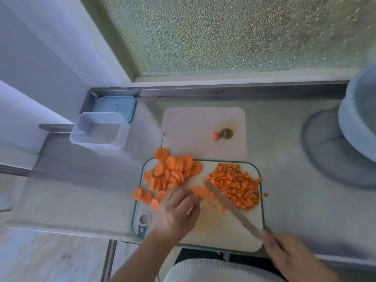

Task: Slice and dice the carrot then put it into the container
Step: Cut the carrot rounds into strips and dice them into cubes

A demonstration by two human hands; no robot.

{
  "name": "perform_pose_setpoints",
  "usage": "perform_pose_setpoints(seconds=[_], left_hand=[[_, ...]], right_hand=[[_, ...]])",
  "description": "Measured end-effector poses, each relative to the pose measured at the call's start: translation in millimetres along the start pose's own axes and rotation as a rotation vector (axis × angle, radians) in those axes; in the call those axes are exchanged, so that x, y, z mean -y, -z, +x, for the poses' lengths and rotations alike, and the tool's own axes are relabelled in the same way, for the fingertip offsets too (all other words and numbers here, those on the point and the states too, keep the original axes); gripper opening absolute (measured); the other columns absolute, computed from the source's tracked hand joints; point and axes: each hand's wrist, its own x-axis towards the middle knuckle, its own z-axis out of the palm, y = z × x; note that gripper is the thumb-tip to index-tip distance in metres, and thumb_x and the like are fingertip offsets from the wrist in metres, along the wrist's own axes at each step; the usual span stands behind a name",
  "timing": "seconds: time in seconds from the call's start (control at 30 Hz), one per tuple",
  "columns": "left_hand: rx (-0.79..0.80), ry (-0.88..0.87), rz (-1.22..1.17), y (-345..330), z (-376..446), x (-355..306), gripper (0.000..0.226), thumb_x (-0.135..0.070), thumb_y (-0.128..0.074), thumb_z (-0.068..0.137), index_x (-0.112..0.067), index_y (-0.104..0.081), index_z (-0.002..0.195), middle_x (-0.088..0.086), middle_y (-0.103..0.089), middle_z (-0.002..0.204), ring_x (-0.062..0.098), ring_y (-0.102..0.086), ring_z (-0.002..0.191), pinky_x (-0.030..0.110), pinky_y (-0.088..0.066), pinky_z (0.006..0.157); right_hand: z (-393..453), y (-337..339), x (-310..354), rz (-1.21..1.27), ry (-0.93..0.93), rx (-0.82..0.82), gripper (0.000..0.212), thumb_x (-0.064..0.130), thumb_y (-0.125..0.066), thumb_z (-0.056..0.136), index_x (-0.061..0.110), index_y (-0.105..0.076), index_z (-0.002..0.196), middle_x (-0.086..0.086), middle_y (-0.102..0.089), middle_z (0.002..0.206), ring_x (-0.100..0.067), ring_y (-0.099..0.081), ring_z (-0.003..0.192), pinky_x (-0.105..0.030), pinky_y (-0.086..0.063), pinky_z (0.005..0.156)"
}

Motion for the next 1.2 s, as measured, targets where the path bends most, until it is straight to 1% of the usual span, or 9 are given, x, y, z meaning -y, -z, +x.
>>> perform_pose_setpoints(seconds=[0.1, 0.2, 0.3, 0.37, 0.53, 0.63, 0.83, 1.0, 1.2], left_hand=[[0.181, -0.024, -0.027, -9, -58, -9, 0.007, -0.013, -0.058, 0.097, -0.018, -0.061, 0.094, 0.0, -0.06, 0.094, 0.024, -0.056, 0.075, 0.037, -0.049, 0.065], [0.285, 0.027, -0.052, -14, -85, -12, 0.005, -0.02, -0.068, 0.09, -0.016, -0.067, 0.093, 0.002, -0.063, 0.103, 0.028, -0.057, 0.085, 0.04, -0.049, 0.072], [0.294, 0.031, -0.066, -14, -90, -9, 0.015, -0.019, -0.074, 0.086, -0.014, -0.066, 0.097, 0.002, -0.06, 0.114, 0.03, -0.057, 0.094, 0.041, -0.047, 0.081], [0.275, 0.043, -0.046, -17, -87, -5, 0.019, -0.018, -0.074, 0.086, -0.014, -0.066, 0.102, 0.002, -0.057, 0.119, 0.031, -0.056, 0.101, 0.04, -0.046, 0.087], [0.272, 0.057, -0.021, -21, -90, 3, 0.016, -0.019, -0.072, 0.089, -0.007, -0.072, 0.1, 0.01, -0.064, 0.115, 0.033, -0.058, 0.102, 0.044, -0.047, 0.088], [0.27, 0.059, -0.032, -23, -89, -1, 0.015, -0.013, -0.071, 0.089, -0.004, -0.072, 0.101, 0.011, -0.065, 0.114, 0.035, -0.057, 0.103, 0.046, -0.048, 0.089], [0.283, 0.023, -0.08, -30, -82, -5, 0.017, -0.01, -0.068, 0.092, -0.002, -0.073, 0.106, 0.011, -0.068, 0.114, 0.033, -0.061, 0.108, 0.043, -0.051, 0.097], [0.265, 0.031, -0.066, -31, -87, -4, 0.016, -0.011, -0.071, 0.091, -0.004, -0.075, 0.105, 0.007, -0.069, 0.114, 0.031, -0.062, 0.111, 0.041, -0.053, 0.093], [0.275, 0.031, -0.05, -32, -85, -5, 0.017, -0.01, -0.069, 0.091, -0.005, -0.075, 0.105, 0.008, -0.069, 0.112, 0.031, -0.063, 0.107, 0.04, -0.054, 0.092]], right_hand=[[1, -19, 17, -0.014, -0.005, 0.089, 0.096, 0.104, -0.006, 0.048, 0.018, -0.048, 0.053, -0.002, -0.051, 0.048, -0.011, -0.051, 0.048, -0.026, -0.039, 0.055], [6, -33, 22, -0.044, 0.014, 0.107, 0.08, 0.093, -0.014, 0.067, 0.017, -0.033, 0.054, 0.0, -0.035, 0.047, -0.008, -0.036, 0.045, -0.027, -0.029, 0.051], [6, -39, 21, -0.067, -0.015, 0.107, 0.065, 0.078, -0.022, 0.074, 0.017, -0.033, 0.055, 0.001, -0.034, 0.047, -0.007, -0.035, 0.045, -0.023, -0.028, 0.049], [6, -40, 19, -0.089, -0.043, 0.087, 0.067, 0.08, -0.021, 0.075, 0.018, -0.034, 0.056, 0.002, -0.034, 0.047, -0.007, -0.036, 0.044, -0.023, -0.029, 0.048], [15, -35, 14, -0.1, -0.081, 0.016, 0.077, 0.09, -0.016, 0.065, 0.018, -0.04, 0.056, 0.005, -0.039, 0.045, -0.006, -0.039, 0.042, -0.022, -0.034, 0.048], [8, -39, 21, -0.113, -0.027, 0.012, 0.069, 0.08, -0.02, 0.08, 0.018, -0.035, 0.053, 0.005, -0.038, 0.042, -0.008, -0.04, 0.043, -0.023, -0.035, 0.049], [-15, -54, 23, -0.162, -0.003, 0.012, 0.067, 0.074, -0.024, 0.08, 0.015, -0.044, 0.054, -0.003, -0.054, 0.051, -0.011, -0.054, 0.05, -0.027, -0.04, 0.051], [-26, -52, 29, -0.062, 0.01, 0.056, 0.058, 0.065, -0.023, 0.083, 0.022, -0.058, 0.065, 0.033, -0.06, 0.069, 0.008, -0.059, 0.071, -0.011, -0.04, 0.059], [-12, -58, 24, -0.198, -0.139, 0.06, 0.075, 0.076, -0.008, 0.076, 0.018, -0.052, 0.06, 0.0, -0.055, 0.051, -0.01, -0.052, 0.048, -0.033, -0.05, 0.058]])
